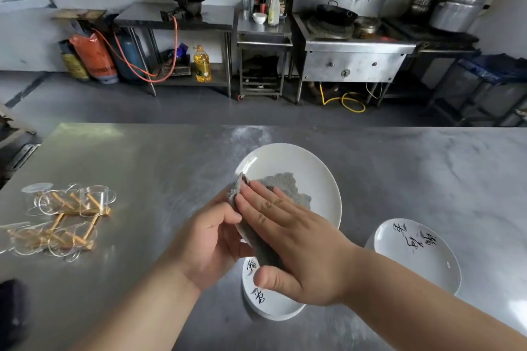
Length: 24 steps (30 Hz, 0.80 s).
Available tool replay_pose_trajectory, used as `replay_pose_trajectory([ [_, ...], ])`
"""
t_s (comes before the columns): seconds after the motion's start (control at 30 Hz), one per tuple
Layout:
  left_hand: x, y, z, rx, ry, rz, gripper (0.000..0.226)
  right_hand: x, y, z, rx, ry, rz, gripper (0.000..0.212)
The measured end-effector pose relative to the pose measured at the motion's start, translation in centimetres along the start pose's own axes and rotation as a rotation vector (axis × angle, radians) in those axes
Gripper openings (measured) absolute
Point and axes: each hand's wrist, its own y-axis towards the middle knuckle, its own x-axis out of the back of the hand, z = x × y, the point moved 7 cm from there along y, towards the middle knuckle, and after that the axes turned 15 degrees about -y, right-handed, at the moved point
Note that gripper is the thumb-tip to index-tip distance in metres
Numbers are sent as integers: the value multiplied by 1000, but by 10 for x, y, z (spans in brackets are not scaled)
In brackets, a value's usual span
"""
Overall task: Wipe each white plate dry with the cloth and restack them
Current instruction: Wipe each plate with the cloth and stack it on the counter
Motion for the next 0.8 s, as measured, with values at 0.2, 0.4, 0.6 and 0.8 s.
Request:
replay_pose_trajectory([
  [0.2, -15, 10, 4, -58, -219, -140, 54, -7, 14, -1, -107, 45, 59, 100],
  [0.4, 3, 21, -4, -113, -198, -319, 54, -14, -10, -18, -120, -47, -30, 96],
  [0.6, -8, 36, 26, -94, -243, -374, 45, -28, 6, -14, -309, 71, 13, 101],
  [0.8, -3, 35, 9, -90, -290, -380, 53, -34, -23, -28, -232, -80, -11, 102],
])
